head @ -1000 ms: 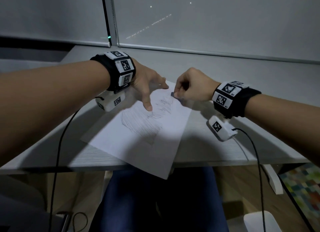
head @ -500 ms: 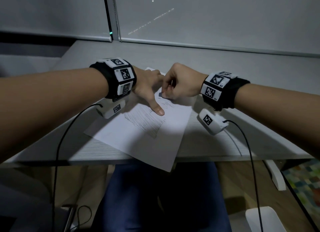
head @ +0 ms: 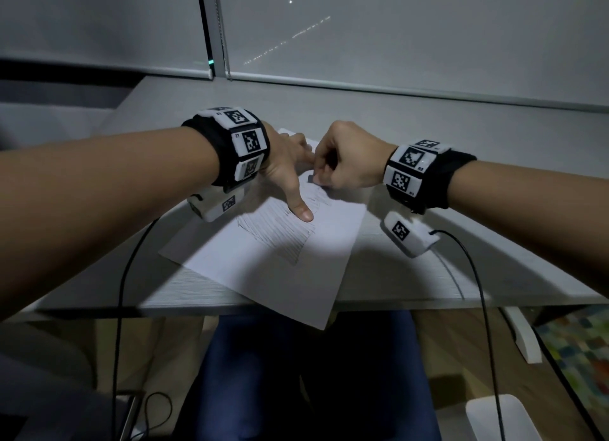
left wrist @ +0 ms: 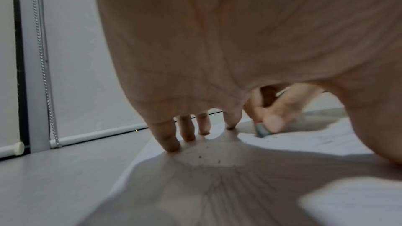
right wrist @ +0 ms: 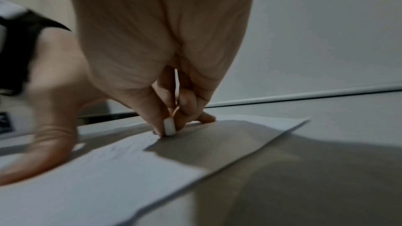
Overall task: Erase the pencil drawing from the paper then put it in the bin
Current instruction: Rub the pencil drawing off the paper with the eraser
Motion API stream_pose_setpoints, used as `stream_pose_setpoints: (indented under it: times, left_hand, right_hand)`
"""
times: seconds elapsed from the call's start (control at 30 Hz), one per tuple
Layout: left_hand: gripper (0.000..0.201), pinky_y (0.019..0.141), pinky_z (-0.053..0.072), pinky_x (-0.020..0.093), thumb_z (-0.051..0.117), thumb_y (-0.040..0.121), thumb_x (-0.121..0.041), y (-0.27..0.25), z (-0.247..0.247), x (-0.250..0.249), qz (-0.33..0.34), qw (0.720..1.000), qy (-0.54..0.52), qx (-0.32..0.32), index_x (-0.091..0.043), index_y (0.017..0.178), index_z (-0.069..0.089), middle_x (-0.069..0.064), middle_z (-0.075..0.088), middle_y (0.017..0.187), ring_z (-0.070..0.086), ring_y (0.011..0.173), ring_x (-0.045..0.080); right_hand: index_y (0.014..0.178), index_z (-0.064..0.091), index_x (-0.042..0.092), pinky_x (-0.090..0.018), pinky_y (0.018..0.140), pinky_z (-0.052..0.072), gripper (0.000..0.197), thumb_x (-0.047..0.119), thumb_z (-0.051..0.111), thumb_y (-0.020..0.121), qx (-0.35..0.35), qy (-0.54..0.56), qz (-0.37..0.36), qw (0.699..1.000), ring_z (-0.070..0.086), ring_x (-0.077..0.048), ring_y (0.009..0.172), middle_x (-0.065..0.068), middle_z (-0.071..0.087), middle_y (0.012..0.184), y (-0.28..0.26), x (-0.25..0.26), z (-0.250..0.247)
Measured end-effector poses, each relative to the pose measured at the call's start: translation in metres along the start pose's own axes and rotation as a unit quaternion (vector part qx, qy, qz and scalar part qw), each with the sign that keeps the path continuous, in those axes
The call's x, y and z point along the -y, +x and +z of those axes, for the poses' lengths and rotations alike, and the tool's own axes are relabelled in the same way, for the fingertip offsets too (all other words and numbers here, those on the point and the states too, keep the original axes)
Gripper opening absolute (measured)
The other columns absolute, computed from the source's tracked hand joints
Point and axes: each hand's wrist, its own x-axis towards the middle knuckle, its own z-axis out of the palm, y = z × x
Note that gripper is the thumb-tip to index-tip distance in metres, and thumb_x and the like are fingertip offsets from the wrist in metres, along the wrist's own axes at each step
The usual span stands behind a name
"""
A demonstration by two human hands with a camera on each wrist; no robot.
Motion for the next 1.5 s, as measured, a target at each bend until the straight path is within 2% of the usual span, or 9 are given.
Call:
stream_pose_setpoints:
  times: [0.13,0.3,0.47,0.57,0.73,0.83,1.17,1.37,1.5]
  left_hand:
    - [0.132,0.111,0.042,0.062,0.071,0.042,-0.098,-0.001,-0.002,-0.003,-0.005,1.000,0.015,0.010,-0.043,0.155,0.031,0.009,0.033,0.151,0.035,0.144,0.038]
    - [0.113,0.112,0.040,0.059,0.075,0.054,-0.091,-0.001,-0.002,-0.002,-0.012,1.000,0.008,0.010,-0.051,0.152,0.036,0.005,0.030,0.152,0.031,0.146,0.035]
    - [0.148,0.107,0.044,0.063,0.059,0.016,-0.108,0.006,-0.003,-0.004,-0.001,0.999,0.032,0.019,-0.055,0.150,0.023,0.009,0.034,0.148,0.037,0.140,0.039]
    - [0.146,0.107,0.044,0.062,0.064,0.029,-0.105,0.004,-0.004,-0.006,-0.006,0.999,0.035,0.018,-0.047,0.156,0.022,0.010,0.034,0.147,0.035,0.141,0.037]
    - [0.123,0.107,0.045,0.061,0.061,0.025,-0.109,0.008,-0.002,-0.004,0.002,0.999,0.032,0.017,-0.062,0.135,0.033,0.001,0.037,0.141,0.034,0.137,0.030]
    - [0.139,0.108,0.044,0.063,0.066,0.032,-0.103,0.004,-0.003,-0.006,-0.001,0.999,0.037,0.023,-0.053,0.154,0.023,0.010,0.032,0.149,0.031,0.142,0.034]
    - [0.151,0.109,0.043,0.063,0.066,0.026,-0.104,0.002,-0.006,-0.006,-0.001,0.999,0.027,0.028,-0.058,0.158,0.009,0.013,0.028,0.154,0.031,0.146,0.039]
    - [0.184,0.117,0.036,0.063,0.053,0.006,-0.108,0.005,-0.005,-0.007,-0.015,0.998,0.043,0.037,-0.044,0.165,-0.014,0.011,0.012,0.170,0.018,0.156,0.038]
    - [0.165,0.114,0.037,0.058,0.066,0.030,-0.105,0.006,-0.004,-0.004,-0.022,0.999,0.025,0.022,-0.048,0.165,-0.010,0.009,0.016,0.167,0.022,0.154,0.039]
  right_hand:
    - [0.068,0.075,0.012,-0.031,0.062,0.058,0.015,0.014,0.073,0.083,-0.026,-0.020,0.018,0.999,0.064,-0.015,0.059,-0.002,0.072,0.066,0.003,-0.005,-0.001]
    - [0.073,0.079,0.010,-0.011,0.055,0.044,0.011,0.013,0.078,0.084,0.026,0.005,-0.027,0.999,0.059,0.002,0.051,0.010,0.067,0.059,-0.012,0.006,0.004]
    - [0.072,0.080,0.011,-0.036,0.069,0.064,0.011,0.017,0.076,0.081,-0.010,-0.007,0.009,1.000,0.075,-0.016,0.069,-0.002,0.078,0.072,-0.002,-0.011,-0.003]
    - [0.071,0.077,0.012,-0.036,0.067,0.064,0.013,0.014,0.073,0.083,-0.022,-0.022,0.010,0.999,0.072,-0.013,0.065,0.000,0.077,0.070,-0.004,-0.009,-0.002]
    - [0.076,0.080,0.011,-0.010,0.055,0.044,0.008,0.013,0.077,0.083,0.023,-0.005,-0.040,0.999,0.059,-0.001,0.053,0.008,0.068,0.061,-0.019,0.003,0.004]
    - [0.075,0.081,0.011,-0.006,0.052,0.039,0.010,0.016,0.080,0.084,0.003,-0.007,-0.019,1.000,0.057,0.003,0.050,0.013,0.062,0.056,-0.012,-0.008,-0.001]
    - [0.078,0.081,0.013,-0.007,0.056,0.043,0.008,0.018,0.081,0.085,0.027,0.000,-0.033,0.999,0.061,0.001,0.056,0.007,0.073,0.067,-0.024,-0.009,0.000]
    - [0.074,0.080,0.013,-0.023,0.061,0.048,0.011,0.016,0.077,0.085,-0.027,-0.023,0.018,0.999,0.060,-0.005,0.054,0.004,0.071,0.064,-0.009,-0.030,-0.007]
    - [0.077,0.079,0.013,-0.021,0.060,0.051,0.009,0.015,0.076,0.085,0.003,-0.021,-0.014,1.000,0.064,-0.007,0.060,0.001,0.076,0.070,-0.024,-0.018,-0.001]
